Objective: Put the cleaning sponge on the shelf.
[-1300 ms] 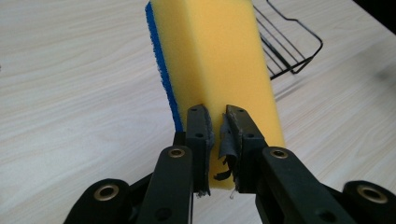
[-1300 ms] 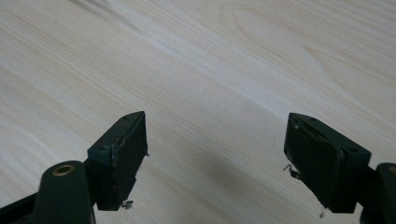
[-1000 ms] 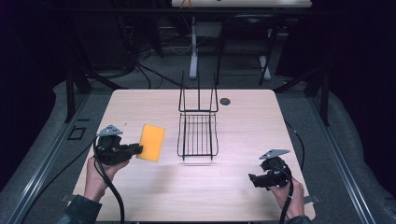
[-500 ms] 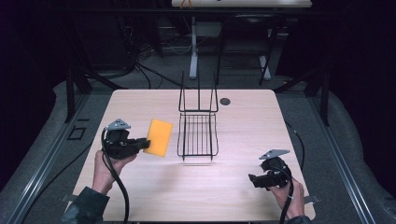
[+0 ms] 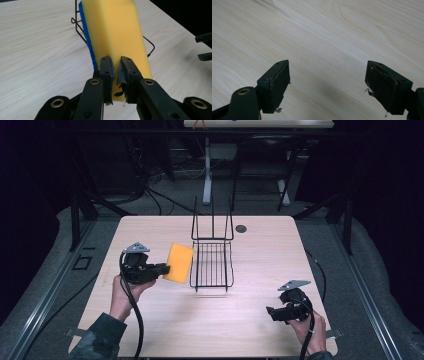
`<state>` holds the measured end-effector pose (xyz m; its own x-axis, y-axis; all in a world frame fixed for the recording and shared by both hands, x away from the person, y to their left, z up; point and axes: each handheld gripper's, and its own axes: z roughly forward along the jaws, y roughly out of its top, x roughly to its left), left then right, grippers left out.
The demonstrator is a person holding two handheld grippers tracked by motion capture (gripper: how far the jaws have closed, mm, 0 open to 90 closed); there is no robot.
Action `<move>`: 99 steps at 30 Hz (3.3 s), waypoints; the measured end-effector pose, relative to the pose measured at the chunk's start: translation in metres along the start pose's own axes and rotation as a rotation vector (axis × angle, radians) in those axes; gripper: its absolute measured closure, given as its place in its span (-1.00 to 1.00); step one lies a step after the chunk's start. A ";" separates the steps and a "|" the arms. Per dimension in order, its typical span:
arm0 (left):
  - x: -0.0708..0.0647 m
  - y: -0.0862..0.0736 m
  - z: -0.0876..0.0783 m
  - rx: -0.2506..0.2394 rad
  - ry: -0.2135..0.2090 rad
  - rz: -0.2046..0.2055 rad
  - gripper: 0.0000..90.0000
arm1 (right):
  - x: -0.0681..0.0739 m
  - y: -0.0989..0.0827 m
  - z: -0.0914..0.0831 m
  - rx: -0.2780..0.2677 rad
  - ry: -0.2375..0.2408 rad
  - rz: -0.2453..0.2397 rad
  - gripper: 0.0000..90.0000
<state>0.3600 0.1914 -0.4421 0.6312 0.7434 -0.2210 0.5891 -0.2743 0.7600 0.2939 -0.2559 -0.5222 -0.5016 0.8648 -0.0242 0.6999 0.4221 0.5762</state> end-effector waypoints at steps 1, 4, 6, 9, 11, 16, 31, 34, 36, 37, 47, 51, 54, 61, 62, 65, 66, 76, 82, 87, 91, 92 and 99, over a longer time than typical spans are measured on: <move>0.000 0.001 0.001 0.000 -0.006 0.001 0.79 | 0.000 0.000 0.000 0.001 0.001 0.004 -0.57; -0.002 0.003 0.006 -0.002 -0.023 -0.012 0.79 | 0.000 0.000 0.000 -0.003 0.005 0.006 -0.57; -0.004 0.005 0.009 -0.003 -0.025 -0.009 0.79 | 0.000 0.000 0.000 -0.004 0.012 0.009 -0.57; -0.006 0.007 0.013 -0.002 -0.027 -0.007 0.79 | 0.000 0.000 0.001 0.000 0.011 0.003 -0.57; -0.008 0.008 0.016 -0.001 -0.035 -0.011 0.79 | 0.001 0.000 0.001 0.002 0.009 -0.001 -0.57; -0.009 0.010 0.029 -0.012 -0.032 -0.030 0.79 | 0.000 0.000 0.000 -0.002 0.014 0.000 -0.57; -0.006 0.013 0.056 -0.003 -0.051 -0.085 0.79 | 0.000 0.000 0.002 0.004 0.020 0.006 -0.57; -0.005 0.014 0.061 -0.002 -0.063 -0.102 0.79 | 0.000 0.000 0.001 0.004 0.026 0.006 -0.57; -0.004 0.014 0.063 -0.005 -0.065 -0.109 0.79 | -0.001 -0.001 0.001 -0.001 0.029 0.013 -0.57; -0.003 0.014 0.064 -0.007 -0.068 -0.117 0.79 | -0.001 -0.001 0.001 -0.001 0.029 0.013 -0.57; -0.010 0.014 0.083 0.000 -0.067 -0.131 0.79 | -0.001 -0.001 0.001 0.007 0.025 0.008 -0.57; -0.014 0.013 0.091 0.004 -0.068 -0.132 0.79 | -0.001 -0.001 0.001 0.007 0.025 0.006 -0.57; -0.016 0.013 0.096 0.006 -0.064 -0.139 0.79 | -0.001 -0.001 0.002 0.002 0.024 0.008 -0.57; -0.020 0.009 0.110 0.014 -0.038 -0.182 0.79 | 0.000 -0.001 0.002 0.012 0.025 0.007 -0.57; -0.021 0.008 0.112 0.015 -0.040 -0.190 0.79 | 0.000 -0.001 0.002 0.011 0.024 0.006 -0.57; -0.023 0.006 0.119 0.022 -0.037 -0.208 0.79 | 0.000 -0.001 0.002 0.010 0.023 0.006 -0.57; -0.023 0.006 0.121 0.028 -0.034 -0.209 0.79 | 0.000 -0.001 0.002 0.012 0.023 0.005 -0.57; -0.026 0.000 0.132 0.054 -0.020 -0.239 0.78 | 0.000 -0.002 0.003 0.016 0.024 0.004 -0.57; -0.025 -0.003 0.136 0.089 -0.012 -0.251 0.75 | 0.000 -0.001 0.003 0.020 0.020 0.001 -0.57; -0.026 -0.006 0.137 0.101 -0.005 -0.249 0.70 | 0.000 -0.001 0.002 0.016 0.022 -0.006 -0.57; -0.028 -0.006 0.135 0.119 0.006 -0.234 0.63 | 0.001 -0.001 0.002 0.015 0.026 0.000 -0.57; -0.028 -0.006 0.135 0.122 0.009 -0.234 0.61 | 0.001 -0.001 0.002 0.016 0.026 0.001 -0.57; -0.029 -0.006 0.134 0.123 0.038 -0.202 0.40 | 0.001 -0.001 0.002 0.015 0.025 -0.003 -0.58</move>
<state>0.4057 0.0896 -0.5220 0.4764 0.8125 -0.3359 0.7598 -0.1883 0.6223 0.2938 -0.2546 -0.5243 -0.5164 0.8563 -0.0056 0.7057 0.4292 0.5637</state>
